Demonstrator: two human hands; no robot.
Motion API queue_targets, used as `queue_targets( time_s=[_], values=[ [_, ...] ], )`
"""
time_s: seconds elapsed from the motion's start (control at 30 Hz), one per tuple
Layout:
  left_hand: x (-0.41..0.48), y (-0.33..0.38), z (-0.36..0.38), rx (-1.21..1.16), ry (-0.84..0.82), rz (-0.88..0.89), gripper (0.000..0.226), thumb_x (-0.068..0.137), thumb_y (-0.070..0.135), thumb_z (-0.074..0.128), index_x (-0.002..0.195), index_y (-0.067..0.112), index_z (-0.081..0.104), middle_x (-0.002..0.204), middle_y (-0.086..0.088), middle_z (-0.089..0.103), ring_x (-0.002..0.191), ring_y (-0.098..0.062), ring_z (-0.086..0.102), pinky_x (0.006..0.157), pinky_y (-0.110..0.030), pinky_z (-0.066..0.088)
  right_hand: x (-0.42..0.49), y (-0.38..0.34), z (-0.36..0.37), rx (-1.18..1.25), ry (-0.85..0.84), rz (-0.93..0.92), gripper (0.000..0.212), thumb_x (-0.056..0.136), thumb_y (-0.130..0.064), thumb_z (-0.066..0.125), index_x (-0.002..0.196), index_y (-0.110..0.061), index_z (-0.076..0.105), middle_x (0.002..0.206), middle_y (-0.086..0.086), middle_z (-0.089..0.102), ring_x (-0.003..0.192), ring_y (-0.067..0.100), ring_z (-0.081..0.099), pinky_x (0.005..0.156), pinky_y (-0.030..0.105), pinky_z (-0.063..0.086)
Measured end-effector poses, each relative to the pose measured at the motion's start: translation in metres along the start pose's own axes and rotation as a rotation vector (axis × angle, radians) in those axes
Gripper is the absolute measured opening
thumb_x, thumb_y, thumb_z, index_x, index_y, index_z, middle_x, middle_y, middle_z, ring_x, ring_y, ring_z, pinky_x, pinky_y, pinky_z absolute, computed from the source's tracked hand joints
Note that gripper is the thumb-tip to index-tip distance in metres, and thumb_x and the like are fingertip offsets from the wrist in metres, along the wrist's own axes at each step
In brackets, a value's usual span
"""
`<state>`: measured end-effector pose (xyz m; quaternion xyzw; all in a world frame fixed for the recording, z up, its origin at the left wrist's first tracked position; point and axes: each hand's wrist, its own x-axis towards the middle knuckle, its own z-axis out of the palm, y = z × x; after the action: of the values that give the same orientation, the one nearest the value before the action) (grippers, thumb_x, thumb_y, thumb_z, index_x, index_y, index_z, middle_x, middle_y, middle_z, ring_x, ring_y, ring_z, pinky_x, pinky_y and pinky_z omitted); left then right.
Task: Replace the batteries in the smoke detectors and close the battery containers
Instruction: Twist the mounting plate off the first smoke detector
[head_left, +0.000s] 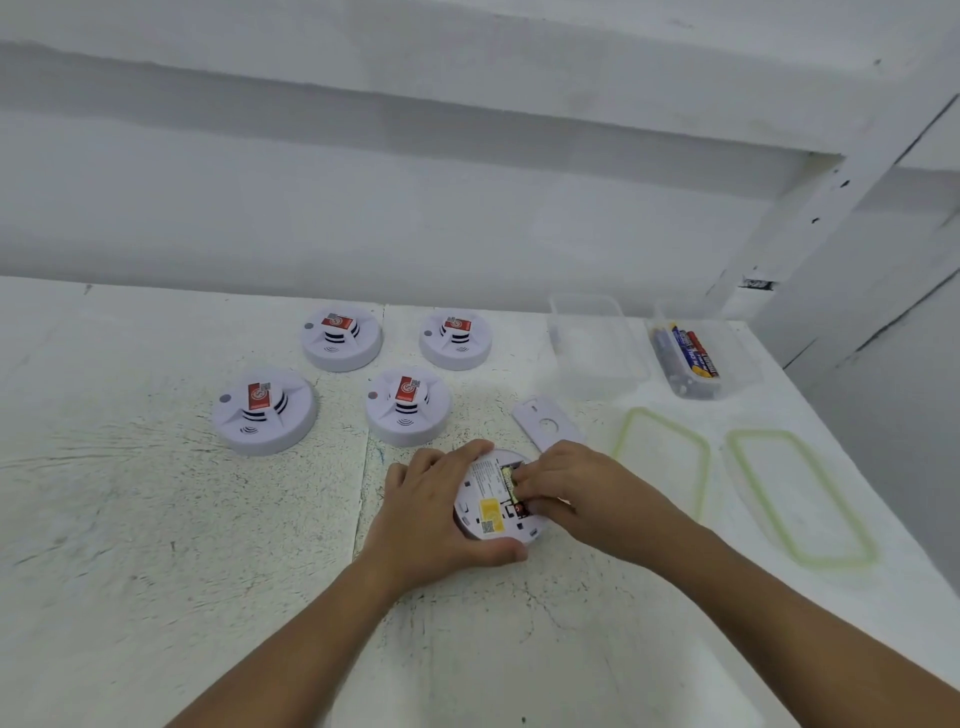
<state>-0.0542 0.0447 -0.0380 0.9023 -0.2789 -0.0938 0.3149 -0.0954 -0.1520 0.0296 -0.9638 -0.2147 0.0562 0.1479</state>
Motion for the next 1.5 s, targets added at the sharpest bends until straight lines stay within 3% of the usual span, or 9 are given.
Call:
queue_targets(
  time_s=[0.1, 0.23, 0.43, 0.5, 0.63, 0.8, 0.93, 1.2, 1.5],
  values=[
    [0.000, 0.000, 0.000, -0.001, 0.005, 0.000, 0.106, 0.050, 0.090, 0.052, 0.141, 0.042, 0.028, 0.119, 0.026, 0.039, 0.107, 0.000, 0.031, 0.092, -0.027, 0.023, -0.001, 0.004, 0.006, -0.198, -0.005, -0.102, 0.013, 0.086, -0.011, 0.063, 0.095, -0.012, 0.072, 0.099, -0.001, 0.072, 0.090, 0.023, 0.061, 0.074, 0.036, 0.054],
    [-0.001, 0.001, -0.001, 0.000, 0.002, -0.004, 0.106, 0.049, 0.090, 0.052, 0.141, 0.043, 0.026, 0.117, 0.026, 0.037, 0.105, 0.002, 0.028, 0.091, -0.025, 0.021, 0.002, 0.006, 0.002, -0.365, -0.087, -0.167, 0.023, 0.075, -0.005, 0.073, 0.095, -0.015, 0.070, 0.102, -0.003, 0.071, 0.089, 0.020, 0.063, 0.064, 0.032, 0.057],
    [0.000, 0.000, 0.000, -0.006, -0.002, 0.003, 0.108, 0.049, 0.090, 0.053, 0.142, 0.042, 0.026, 0.121, 0.026, 0.040, 0.107, 0.002, 0.029, 0.092, -0.026, 0.022, 0.008, 0.000, -0.005, -0.389, -0.180, -0.220, 0.014, 0.072, -0.010, 0.076, 0.085, -0.008, 0.073, 0.093, 0.005, 0.073, 0.089, 0.020, 0.069, 0.077, 0.031, 0.058],
    [0.000, 0.000, 0.000, -0.014, 0.000, 0.005, 0.108, 0.049, 0.090, 0.054, 0.142, 0.042, 0.027, 0.121, 0.026, 0.040, 0.107, 0.003, 0.029, 0.090, -0.026, 0.022, 0.010, 0.000, -0.003, -0.370, -0.198, -0.189, 0.013, 0.080, -0.015, 0.062, 0.082, -0.008, 0.072, 0.089, 0.005, 0.073, 0.087, 0.020, 0.069, 0.077, 0.032, 0.057],
    [0.000, -0.001, 0.000, -0.018, -0.003, 0.004, 0.107, 0.050, 0.088, 0.057, 0.141, 0.043, 0.026, 0.119, 0.028, 0.038, 0.106, 0.005, 0.028, 0.087, -0.025, 0.020, 0.011, 0.004, 0.002, -0.334, -0.166, -0.163, 0.036, 0.083, -0.023, 0.037, 0.078, -0.008, 0.069, 0.084, 0.005, 0.071, 0.084, 0.022, 0.067, 0.072, 0.035, 0.055],
    [0.000, 0.001, -0.001, -0.026, -0.006, 0.002, 0.108, 0.050, 0.089, 0.054, 0.142, 0.041, 0.026, 0.118, 0.028, 0.036, 0.106, 0.005, 0.028, 0.089, -0.027, 0.022, 0.009, 0.006, 0.006, -0.318, -0.160, -0.148, 0.036, 0.080, -0.025, 0.037, 0.083, -0.007, 0.068, 0.087, 0.007, 0.070, 0.084, 0.026, 0.065, 0.066, 0.039, 0.056],
    [-0.002, 0.002, -0.002, -0.027, -0.013, 0.015, 0.109, 0.049, 0.088, 0.055, 0.142, 0.041, 0.025, 0.117, 0.029, 0.035, 0.105, 0.007, 0.026, 0.091, -0.026, 0.022, 0.013, 0.003, -0.001, -0.286, -0.106, -0.128, 0.015, 0.081, -0.016, 0.054, 0.084, -0.007, 0.066, 0.085, 0.007, 0.069, 0.079, 0.024, 0.063, 0.065, 0.038, 0.055],
    [-0.001, 0.001, -0.002, -0.013, -0.022, 0.014, 0.109, 0.049, 0.089, 0.055, 0.143, 0.043, 0.024, 0.120, 0.030, 0.035, 0.109, 0.005, 0.025, 0.095, -0.026, 0.022, 0.009, 0.005, -0.015, -0.099, -0.184, -0.066, 0.031, 0.090, -0.027, 0.057, 0.117, -0.016, 0.067, 0.131, -0.007, 0.060, 0.114, 0.010, 0.057, 0.094, 0.026, 0.046],
    [0.001, 0.000, -0.001, -0.005, -0.022, 0.014, 0.109, 0.048, 0.090, 0.053, 0.142, 0.042, 0.025, 0.119, 0.029, 0.037, 0.109, 0.004, 0.028, 0.093, -0.027, 0.024, 0.016, 0.001, -0.011, -0.239, -0.210, -0.100, 0.026, 0.085, -0.022, 0.052, 0.097, -0.007, 0.070, 0.109, 0.009, 0.067, 0.091, 0.026, 0.062, 0.074, 0.040, 0.052]
  ],
)
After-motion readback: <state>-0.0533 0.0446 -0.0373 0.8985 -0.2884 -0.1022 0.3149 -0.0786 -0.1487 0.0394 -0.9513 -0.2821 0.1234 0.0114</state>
